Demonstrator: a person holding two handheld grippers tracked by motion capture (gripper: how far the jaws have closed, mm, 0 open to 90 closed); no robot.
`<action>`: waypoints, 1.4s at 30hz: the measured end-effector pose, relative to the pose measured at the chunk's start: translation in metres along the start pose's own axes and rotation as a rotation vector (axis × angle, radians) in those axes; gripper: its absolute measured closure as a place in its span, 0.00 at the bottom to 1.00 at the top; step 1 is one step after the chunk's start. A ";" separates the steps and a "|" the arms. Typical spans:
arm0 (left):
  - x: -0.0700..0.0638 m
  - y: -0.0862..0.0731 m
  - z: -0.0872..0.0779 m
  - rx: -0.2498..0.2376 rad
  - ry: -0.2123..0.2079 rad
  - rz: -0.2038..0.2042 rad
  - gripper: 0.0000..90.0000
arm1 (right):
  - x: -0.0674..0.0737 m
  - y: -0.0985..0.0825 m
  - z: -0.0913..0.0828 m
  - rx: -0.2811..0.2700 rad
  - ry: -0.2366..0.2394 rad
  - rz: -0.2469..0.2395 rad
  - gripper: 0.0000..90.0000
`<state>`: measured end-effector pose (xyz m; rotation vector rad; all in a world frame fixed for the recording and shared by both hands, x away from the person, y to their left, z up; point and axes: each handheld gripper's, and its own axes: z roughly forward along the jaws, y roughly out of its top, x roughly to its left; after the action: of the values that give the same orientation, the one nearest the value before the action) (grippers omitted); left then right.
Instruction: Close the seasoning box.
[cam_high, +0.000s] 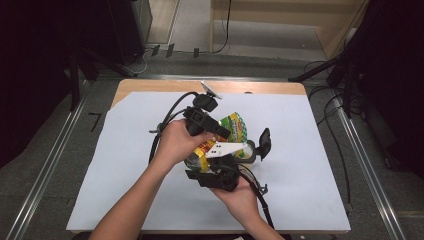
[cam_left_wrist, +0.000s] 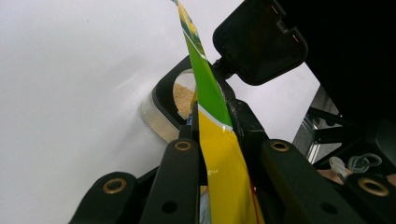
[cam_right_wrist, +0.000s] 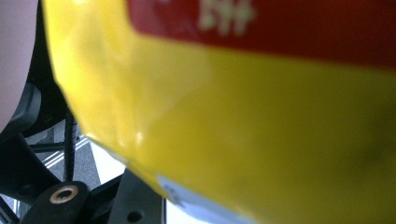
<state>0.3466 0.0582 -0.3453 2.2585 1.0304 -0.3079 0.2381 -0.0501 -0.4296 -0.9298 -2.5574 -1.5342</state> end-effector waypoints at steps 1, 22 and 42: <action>0.000 0.000 0.000 -0.001 -0.001 -0.003 0.92 | 0.000 0.000 0.000 0.000 -0.001 0.000 0.71; 0.001 -0.001 0.001 0.000 -0.011 -0.007 0.92 | 0.001 0.000 -0.001 0.003 -0.001 -0.002 0.71; 0.000 -0.002 0.001 0.014 -0.010 -0.009 0.92 | 0.002 -0.002 -0.001 -0.005 -0.009 -0.024 0.71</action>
<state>0.3452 0.0580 -0.3467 2.2633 1.0363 -0.3308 0.2353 -0.0508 -0.4305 -0.9126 -2.5812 -1.5467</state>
